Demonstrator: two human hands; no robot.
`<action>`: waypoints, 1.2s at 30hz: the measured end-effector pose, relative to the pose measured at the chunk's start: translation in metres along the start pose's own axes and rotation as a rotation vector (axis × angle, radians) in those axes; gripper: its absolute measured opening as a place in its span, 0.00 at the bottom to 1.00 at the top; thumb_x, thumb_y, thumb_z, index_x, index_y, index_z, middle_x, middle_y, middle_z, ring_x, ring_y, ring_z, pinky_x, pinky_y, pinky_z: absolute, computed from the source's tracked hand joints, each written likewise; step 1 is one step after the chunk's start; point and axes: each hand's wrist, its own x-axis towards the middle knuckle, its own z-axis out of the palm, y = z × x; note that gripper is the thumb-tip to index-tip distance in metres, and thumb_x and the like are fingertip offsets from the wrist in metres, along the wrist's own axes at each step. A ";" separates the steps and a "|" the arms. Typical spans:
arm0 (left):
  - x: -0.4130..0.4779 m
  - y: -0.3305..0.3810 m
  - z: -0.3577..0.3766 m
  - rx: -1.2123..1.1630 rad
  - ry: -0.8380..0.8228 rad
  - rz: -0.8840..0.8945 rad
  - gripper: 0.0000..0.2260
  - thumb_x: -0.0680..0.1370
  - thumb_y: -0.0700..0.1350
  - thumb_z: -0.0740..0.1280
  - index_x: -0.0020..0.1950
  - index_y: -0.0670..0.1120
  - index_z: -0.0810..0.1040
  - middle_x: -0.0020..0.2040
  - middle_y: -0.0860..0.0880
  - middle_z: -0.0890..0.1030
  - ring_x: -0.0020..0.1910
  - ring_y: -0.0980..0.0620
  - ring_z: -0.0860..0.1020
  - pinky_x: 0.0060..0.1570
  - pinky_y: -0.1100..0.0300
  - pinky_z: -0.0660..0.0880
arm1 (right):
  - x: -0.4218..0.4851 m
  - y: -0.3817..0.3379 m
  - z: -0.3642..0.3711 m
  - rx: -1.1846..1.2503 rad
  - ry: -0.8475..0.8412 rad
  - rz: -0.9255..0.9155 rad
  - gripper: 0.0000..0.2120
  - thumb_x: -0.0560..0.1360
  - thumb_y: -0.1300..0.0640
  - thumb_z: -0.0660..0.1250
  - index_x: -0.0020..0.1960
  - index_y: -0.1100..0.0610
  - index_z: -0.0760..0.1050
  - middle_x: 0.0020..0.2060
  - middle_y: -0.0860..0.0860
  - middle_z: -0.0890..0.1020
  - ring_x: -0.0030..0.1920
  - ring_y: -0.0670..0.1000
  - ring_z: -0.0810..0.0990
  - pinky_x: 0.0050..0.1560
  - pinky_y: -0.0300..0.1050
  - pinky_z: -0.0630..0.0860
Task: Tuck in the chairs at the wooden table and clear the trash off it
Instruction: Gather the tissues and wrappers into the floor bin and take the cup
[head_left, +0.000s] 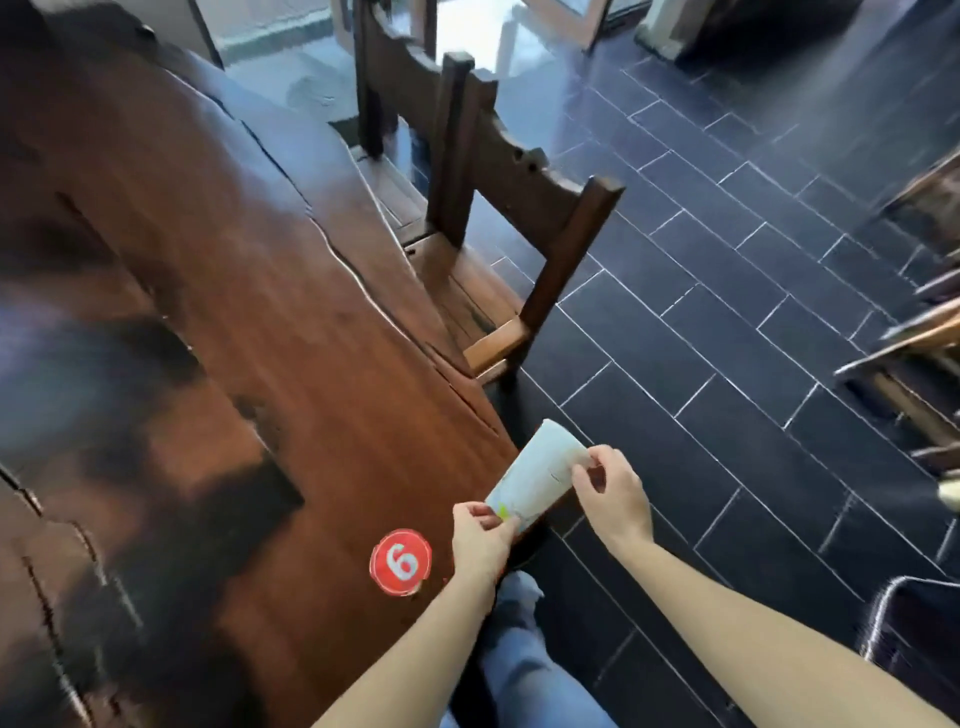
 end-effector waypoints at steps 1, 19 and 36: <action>-0.005 -0.003 0.020 0.007 -0.043 -0.015 0.19 0.60 0.45 0.71 0.45 0.47 0.67 0.44 0.41 0.80 0.39 0.46 0.78 0.43 0.54 0.76 | -0.002 0.018 -0.008 0.020 0.035 0.059 0.03 0.74 0.51 0.64 0.42 0.47 0.71 0.41 0.43 0.75 0.42 0.50 0.75 0.42 0.47 0.71; 0.085 -0.136 0.139 0.112 0.049 -0.413 0.03 0.73 0.38 0.65 0.42 0.44 0.77 0.33 0.47 0.73 0.33 0.53 0.68 0.32 0.59 0.63 | 0.055 0.203 0.070 0.123 -0.346 0.311 0.04 0.75 0.53 0.63 0.50 0.49 0.72 0.49 0.47 0.74 0.45 0.49 0.75 0.46 0.49 0.74; 0.119 -0.150 0.143 0.662 -0.095 -0.154 0.31 0.79 0.52 0.58 0.76 0.47 0.44 0.78 0.48 0.47 0.76 0.49 0.49 0.74 0.48 0.50 | 0.068 0.205 0.108 -0.017 -0.802 0.195 0.29 0.80 0.54 0.57 0.77 0.53 0.50 0.78 0.50 0.49 0.75 0.54 0.57 0.69 0.54 0.62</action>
